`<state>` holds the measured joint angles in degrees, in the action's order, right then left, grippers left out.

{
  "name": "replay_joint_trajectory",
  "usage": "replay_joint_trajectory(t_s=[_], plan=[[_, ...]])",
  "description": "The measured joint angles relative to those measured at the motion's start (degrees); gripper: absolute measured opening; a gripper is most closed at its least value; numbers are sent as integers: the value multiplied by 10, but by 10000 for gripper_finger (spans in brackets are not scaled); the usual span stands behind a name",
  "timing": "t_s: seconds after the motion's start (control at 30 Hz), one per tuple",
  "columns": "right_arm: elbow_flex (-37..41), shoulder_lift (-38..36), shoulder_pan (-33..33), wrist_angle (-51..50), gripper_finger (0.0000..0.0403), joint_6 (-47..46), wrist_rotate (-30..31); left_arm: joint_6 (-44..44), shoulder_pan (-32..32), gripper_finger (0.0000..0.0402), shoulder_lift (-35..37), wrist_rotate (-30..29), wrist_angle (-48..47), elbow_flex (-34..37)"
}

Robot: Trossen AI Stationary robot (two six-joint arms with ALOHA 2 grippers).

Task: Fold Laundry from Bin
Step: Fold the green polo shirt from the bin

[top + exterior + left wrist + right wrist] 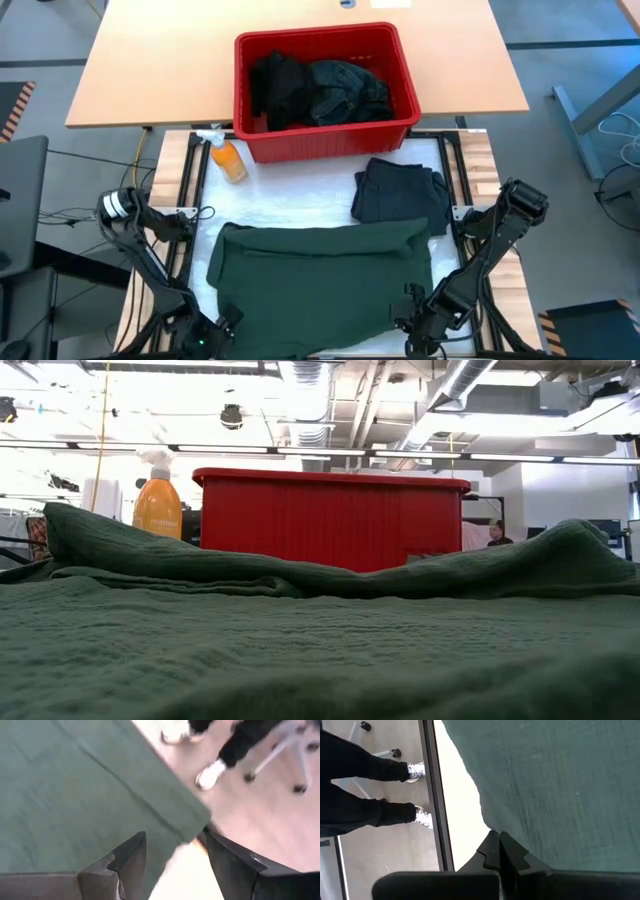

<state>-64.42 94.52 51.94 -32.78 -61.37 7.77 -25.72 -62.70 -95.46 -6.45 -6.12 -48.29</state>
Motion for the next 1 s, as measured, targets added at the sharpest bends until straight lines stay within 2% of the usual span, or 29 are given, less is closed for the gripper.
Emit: replay_joint_trajectory(t_s=[0.27,0.37,0.5,0.57,0.67,0.8,0.9,1.0], plan=[[0,0,0,0,13,-11,0,34,12,184,-66,-17,-6,-29],[0,0,0,0,13,-12,-1,27,12,140,-67,-42,-12,-36],[0,0,0,0,15,-12,-1,-19,15,39,-57,-56,-27,-39],[0,0,0,-3,15,-22,-4,-62,16,13,-50,-59,-32,-39],[0,-4,1,-10,15,-59,-23,-121,16,3,-25,-83,-48,-38],[0,-24,15,-39,15,-111,-32,-154,16,0,38,-143,-63,-38],[0,-53,25,-88,15,-140,0,-170,16,0,92,-188,-112,-39],[0,-89,25,-158,15,-163,67,-197,16,0,144,-239,-195,-39]])
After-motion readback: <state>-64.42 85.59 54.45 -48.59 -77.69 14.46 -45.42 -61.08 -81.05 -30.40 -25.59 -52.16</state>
